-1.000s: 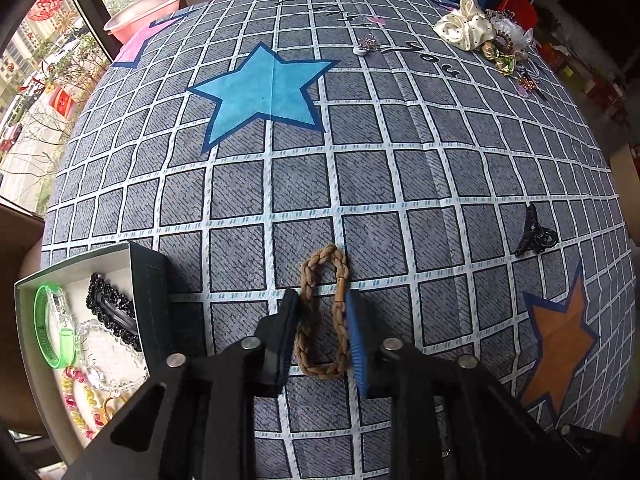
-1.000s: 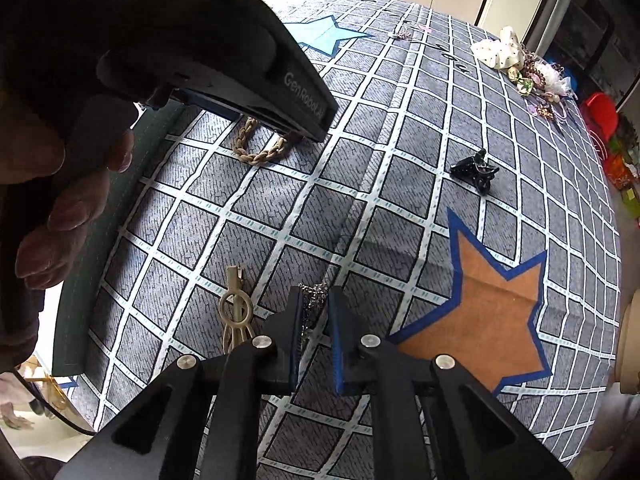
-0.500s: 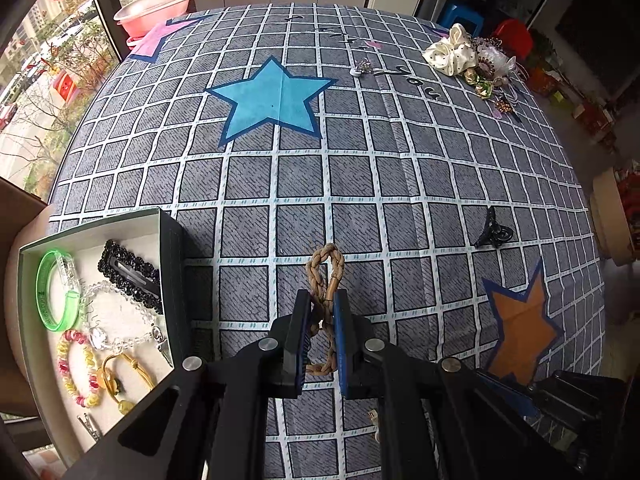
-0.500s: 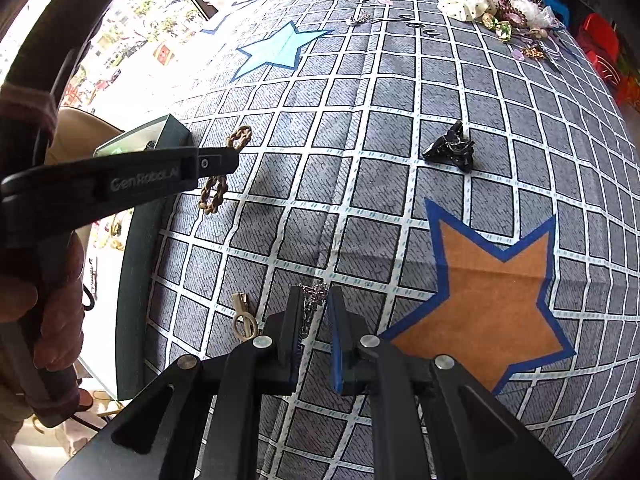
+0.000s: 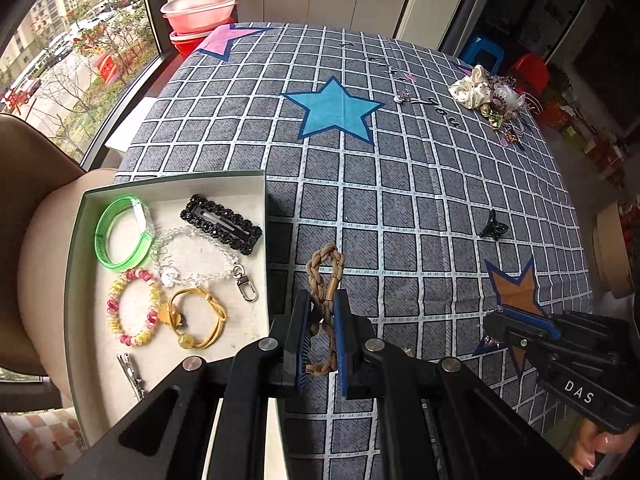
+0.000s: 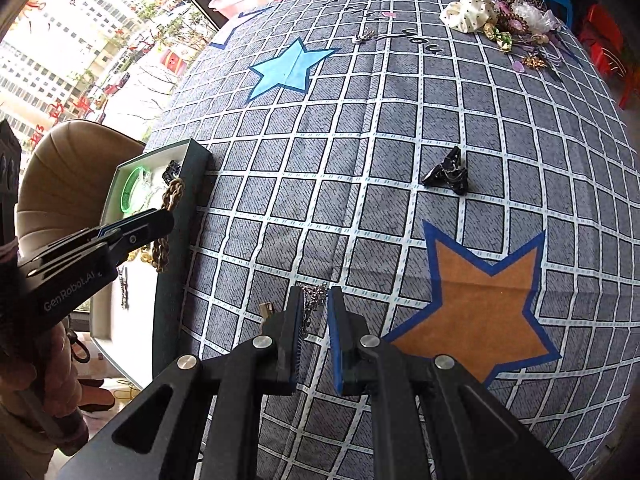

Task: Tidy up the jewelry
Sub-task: 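Carry the braided hair tie and silver clip into the white box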

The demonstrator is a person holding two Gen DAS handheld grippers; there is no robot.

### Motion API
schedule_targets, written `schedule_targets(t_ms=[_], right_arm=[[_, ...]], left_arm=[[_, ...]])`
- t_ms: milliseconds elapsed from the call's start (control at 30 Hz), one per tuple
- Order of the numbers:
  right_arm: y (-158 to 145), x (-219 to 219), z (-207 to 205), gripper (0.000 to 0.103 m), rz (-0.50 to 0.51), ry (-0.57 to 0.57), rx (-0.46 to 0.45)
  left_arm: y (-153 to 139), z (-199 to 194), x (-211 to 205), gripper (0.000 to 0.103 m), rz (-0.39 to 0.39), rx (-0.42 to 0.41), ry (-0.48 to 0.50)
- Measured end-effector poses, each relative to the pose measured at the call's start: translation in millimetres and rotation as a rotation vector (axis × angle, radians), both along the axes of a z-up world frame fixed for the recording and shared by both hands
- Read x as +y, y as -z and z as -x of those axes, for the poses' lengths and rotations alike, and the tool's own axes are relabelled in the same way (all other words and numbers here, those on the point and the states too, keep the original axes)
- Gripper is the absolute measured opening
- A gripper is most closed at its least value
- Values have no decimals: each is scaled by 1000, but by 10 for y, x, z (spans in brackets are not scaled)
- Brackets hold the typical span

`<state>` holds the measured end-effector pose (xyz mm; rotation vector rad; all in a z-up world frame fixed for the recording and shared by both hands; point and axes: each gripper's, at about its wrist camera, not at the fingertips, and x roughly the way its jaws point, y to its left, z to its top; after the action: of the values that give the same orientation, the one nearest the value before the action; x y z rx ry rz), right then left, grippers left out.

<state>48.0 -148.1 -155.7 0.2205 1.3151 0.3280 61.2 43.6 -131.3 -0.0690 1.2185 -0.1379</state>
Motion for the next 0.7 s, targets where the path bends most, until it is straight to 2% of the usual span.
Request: schedule_targets(t_ms=[167,367,700], right_arm=[[-147,177,-21,13,-15,-41,-20],[-277,620,-72,13,-32,-146,-51],[-283,1577,-52,13,-88,-359,-37]], left_arm=[[-66,174,319,19,-19,-12,-65],[-105,466,740,19,-43,-14,-151],[105,964,1424,19,-61,38,-331]])
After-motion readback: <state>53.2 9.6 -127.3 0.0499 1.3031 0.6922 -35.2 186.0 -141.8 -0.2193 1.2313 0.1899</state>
